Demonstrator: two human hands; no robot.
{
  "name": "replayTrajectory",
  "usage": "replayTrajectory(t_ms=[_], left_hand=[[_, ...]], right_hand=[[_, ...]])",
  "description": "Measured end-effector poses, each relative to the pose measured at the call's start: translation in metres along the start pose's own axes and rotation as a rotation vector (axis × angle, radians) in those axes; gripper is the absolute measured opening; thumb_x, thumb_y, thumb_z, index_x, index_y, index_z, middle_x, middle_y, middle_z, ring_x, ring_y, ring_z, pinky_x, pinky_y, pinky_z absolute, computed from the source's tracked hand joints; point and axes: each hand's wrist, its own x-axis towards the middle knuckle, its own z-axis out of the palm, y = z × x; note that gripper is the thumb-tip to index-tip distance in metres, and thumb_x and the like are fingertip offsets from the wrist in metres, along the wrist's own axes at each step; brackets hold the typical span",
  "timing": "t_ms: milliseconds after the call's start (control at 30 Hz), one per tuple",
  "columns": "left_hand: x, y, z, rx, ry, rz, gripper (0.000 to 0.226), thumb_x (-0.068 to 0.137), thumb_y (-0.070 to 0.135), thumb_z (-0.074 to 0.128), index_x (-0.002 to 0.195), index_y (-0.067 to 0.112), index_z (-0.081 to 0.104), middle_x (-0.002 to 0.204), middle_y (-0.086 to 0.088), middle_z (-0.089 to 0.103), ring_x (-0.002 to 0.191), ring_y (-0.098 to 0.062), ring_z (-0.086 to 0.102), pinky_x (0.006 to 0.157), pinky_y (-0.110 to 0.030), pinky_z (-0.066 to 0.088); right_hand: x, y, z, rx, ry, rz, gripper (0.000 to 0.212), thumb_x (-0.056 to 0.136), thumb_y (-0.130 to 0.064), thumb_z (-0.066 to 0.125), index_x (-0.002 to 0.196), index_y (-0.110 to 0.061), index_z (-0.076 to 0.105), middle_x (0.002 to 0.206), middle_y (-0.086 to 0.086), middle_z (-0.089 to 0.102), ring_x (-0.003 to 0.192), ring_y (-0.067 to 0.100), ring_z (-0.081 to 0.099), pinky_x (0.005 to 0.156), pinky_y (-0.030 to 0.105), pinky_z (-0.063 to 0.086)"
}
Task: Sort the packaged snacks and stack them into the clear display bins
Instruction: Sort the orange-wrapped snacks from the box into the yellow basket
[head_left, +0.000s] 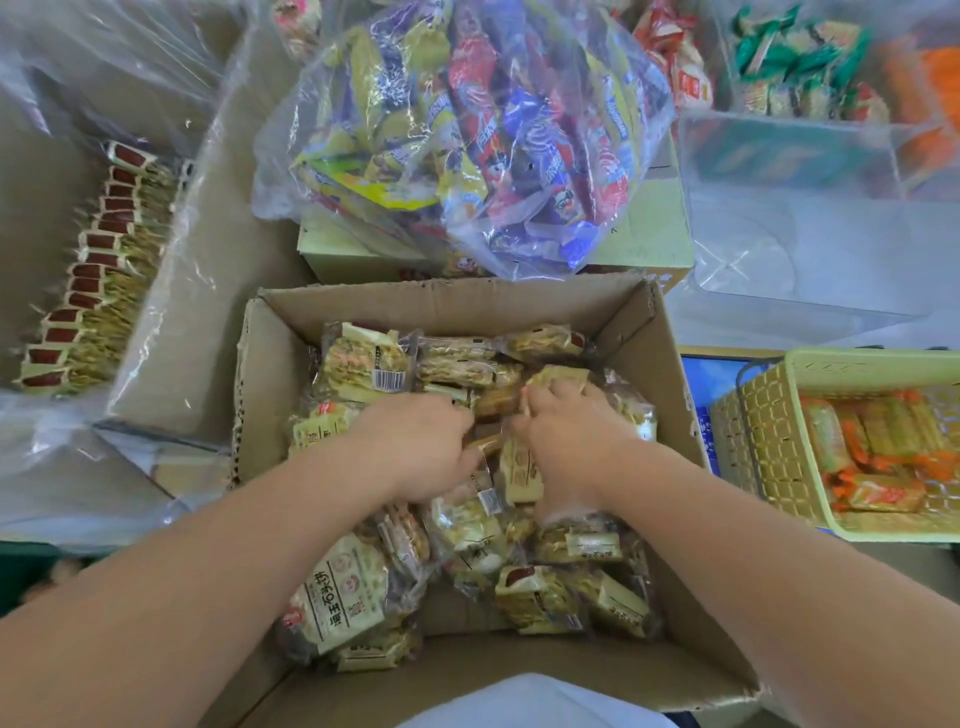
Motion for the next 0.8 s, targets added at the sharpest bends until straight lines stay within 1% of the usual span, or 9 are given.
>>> replayTrajectory(t_ms=[67, 133, 233, 333, 433, 500, 567, 667, 800], left_hand=[[0.02, -0.001, -0.004, -0.04, -0.003, -0.046, 0.01, 0.099, 0.033, 0.047, 0.099, 0.024, 0.052, 0.091, 0.001, 0.056, 0.076, -0.016, 0.055, 0.056, -0.032, 0.041], [0.038, 0.002, -0.001, -0.03, -0.053, -0.04, 0.016, 0.099, 0.025, 0.052, 0.111, 0.018, 0.059, 0.092, 0.0, 0.058, 0.075, -0.016, 0.057, 0.055, -0.031, 0.044], [0.051, 0.015, 0.014, 0.007, -0.157, 0.044, 0.05, 0.097, 0.053, 0.056, 0.129, 0.015, 0.062, 0.112, -0.006, 0.067, 0.094, -0.024, 0.065, 0.079, -0.038, 0.057], [0.053, 0.023, 0.031, 0.079, -0.279, 0.075, 0.088, 0.089, 0.074, 0.054, 0.155, 0.019, 0.037, 0.139, -0.01, 0.058, 0.119, -0.032, 0.059, 0.095, -0.044, 0.052], [0.046, 0.026, 0.039, 0.196, -0.315, 0.092, 0.095, 0.085, 0.081, 0.05, 0.154, 0.016, 0.038, 0.15, -0.01, 0.049, 0.132, -0.035, 0.05, 0.104, -0.048, 0.048], [0.038, 0.026, 0.041, 0.211, -0.319, 0.13, 0.089, 0.085, 0.081, 0.047, 0.146, 0.016, 0.047, 0.139, -0.009, 0.057, 0.122, -0.033, 0.056, 0.098, -0.047, 0.053], [0.027, 0.024, 0.042, 0.227, -0.328, 0.16, 0.088, 0.084, 0.081, 0.047, 0.144, 0.018, 0.048, 0.132, -0.007, 0.061, 0.118, -0.032, 0.058, 0.096, -0.047, 0.053], [0.008, 0.021, 0.046, 0.305, -0.332, 0.192, 0.092, 0.083, 0.083, 0.046, 0.147, 0.018, 0.043, 0.133, -0.008, 0.06, 0.115, -0.032, 0.059, 0.091, -0.047, 0.054], [-0.015, 0.018, 0.054, 0.389, -0.229, 0.233, 0.09, 0.086, 0.083, 0.041, 0.147, 0.016, 0.046, 0.137, -0.011, 0.056, 0.124, -0.031, 0.052, 0.102, -0.048, 0.045]], right_hand=[[-0.019, -0.009, 0.012, 0.011, -0.017, -0.086, 0.103, 0.065, -0.068, 0.072, 0.15, -0.023, 0.036, 0.141, 0.013, 0.039, 0.129, 0.037, 0.039, 0.109, 0.056, 0.034], [-0.037, -0.017, 0.027, 0.065, -0.064, -0.107, 0.102, 0.069, -0.066, 0.07, 0.152, -0.023, 0.03, 0.139, 0.011, 0.037, 0.127, 0.034, 0.039, 0.108, 0.054, 0.036], [-0.057, -0.016, 0.042, 0.175, -0.121, -0.049, 0.099, 0.072, -0.067, 0.065, 0.152, -0.022, 0.028, 0.135, 0.007, 0.036, 0.127, 0.031, 0.038, 0.1, 0.047, 0.043], [-0.069, -0.01, 0.04, 0.226, -0.199, -0.043, 0.088, 0.067, -0.075, 0.052, 0.138, -0.023, 0.042, 0.125, 0.003, 0.038, 0.121, 0.029, 0.04, 0.088, 0.043, 0.041], [-0.068, -0.007, 0.031, 0.237, -0.223, -0.032, 0.095, 0.073, -0.089, 0.021, 0.132, -0.023, 0.055, 0.127, 0.006, 0.05, 0.123, 0.029, 0.044, 0.099, 0.05, 0.037], [-0.06, -0.006, 0.022, 0.198, -0.142, -0.011, 0.087, 0.088, -0.083, 0.011, 0.106, -0.019, 0.068, 0.105, 0.005, 0.062, 0.109, 0.026, 0.049, 0.096, 0.047, 0.039], [-0.043, -0.007, 0.018, 0.247, -0.04, 0.01, 0.063, 0.102, -0.064, 0.026, 0.081, -0.016, 0.06, 0.081, 0.003, 0.06, 0.09, 0.023, 0.054, 0.081, 0.04, 0.049], [-0.011, -0.014, 0.019, 0.342, -0.009, -0.047, 0.025, 0.104, -0.033, 0.046, 0.091, -0.013, 0.054, 0.093, 0.005, 0.058, 0.086, 0.027, 0.058, 0.075, 0.04, 0.054], [0.019, -0.024, 0.023, 0.195, -0.08, -0.022, 0.018, 0.099, -0.021, 0.051, 0.105, -0.012, 0.065, 0.102, 0.008, 0.064, 0.087, 0.028, 0.061, 0.076, 0.042, 0.057]])
